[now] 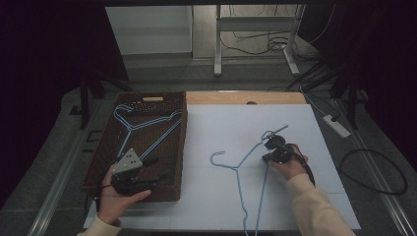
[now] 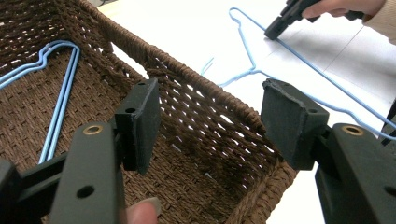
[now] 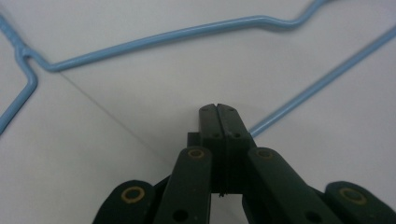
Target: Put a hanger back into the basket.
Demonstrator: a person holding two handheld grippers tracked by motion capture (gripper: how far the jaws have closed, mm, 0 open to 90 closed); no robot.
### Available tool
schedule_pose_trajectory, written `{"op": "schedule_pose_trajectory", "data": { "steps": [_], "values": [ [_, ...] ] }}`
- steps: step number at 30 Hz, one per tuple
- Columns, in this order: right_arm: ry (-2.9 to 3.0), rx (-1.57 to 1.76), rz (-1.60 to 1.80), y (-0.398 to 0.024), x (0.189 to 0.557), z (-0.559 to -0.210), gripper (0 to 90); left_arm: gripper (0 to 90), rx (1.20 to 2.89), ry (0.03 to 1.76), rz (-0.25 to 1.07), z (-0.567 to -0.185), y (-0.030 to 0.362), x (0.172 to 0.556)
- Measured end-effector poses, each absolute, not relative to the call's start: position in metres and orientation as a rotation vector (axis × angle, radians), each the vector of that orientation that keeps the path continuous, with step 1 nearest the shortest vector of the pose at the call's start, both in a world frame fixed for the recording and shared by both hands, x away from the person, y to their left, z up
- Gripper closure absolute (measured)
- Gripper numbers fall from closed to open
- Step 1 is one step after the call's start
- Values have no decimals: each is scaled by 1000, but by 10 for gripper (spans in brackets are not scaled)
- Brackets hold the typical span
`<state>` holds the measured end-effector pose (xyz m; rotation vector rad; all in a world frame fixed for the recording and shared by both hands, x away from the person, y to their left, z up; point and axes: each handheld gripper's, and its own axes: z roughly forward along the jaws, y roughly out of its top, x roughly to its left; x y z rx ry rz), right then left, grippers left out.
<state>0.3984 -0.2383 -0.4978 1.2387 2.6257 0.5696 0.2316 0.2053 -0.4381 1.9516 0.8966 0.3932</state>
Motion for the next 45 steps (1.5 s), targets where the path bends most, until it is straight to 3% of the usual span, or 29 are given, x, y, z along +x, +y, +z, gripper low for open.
{"op": "schedule_pose_trajectory", "data": {
  "steps": [12,20,24,28,32,45],
  "values": [
    [2519,1442,611,-272,360,-498,900,389,1948,895,396,-438,204,231],
    [2543,1286,762,-266,359,-489,893,389,1942,891,404,-437,204,231],
    [2597,1128,875,-245,365,-479,837,388,1938,892,403,-438,204,232],
    [2638,1028,919,-222,377,-477,651,386,1936,891,398,-437,205,232],
    [2708,953,930,-197,387,-481,537,386,1934,889,397,-437,205,232],
    [2848,837,681,-137,409,-496,519,385,1936,883,393,-437,205,231]
  ]
}}
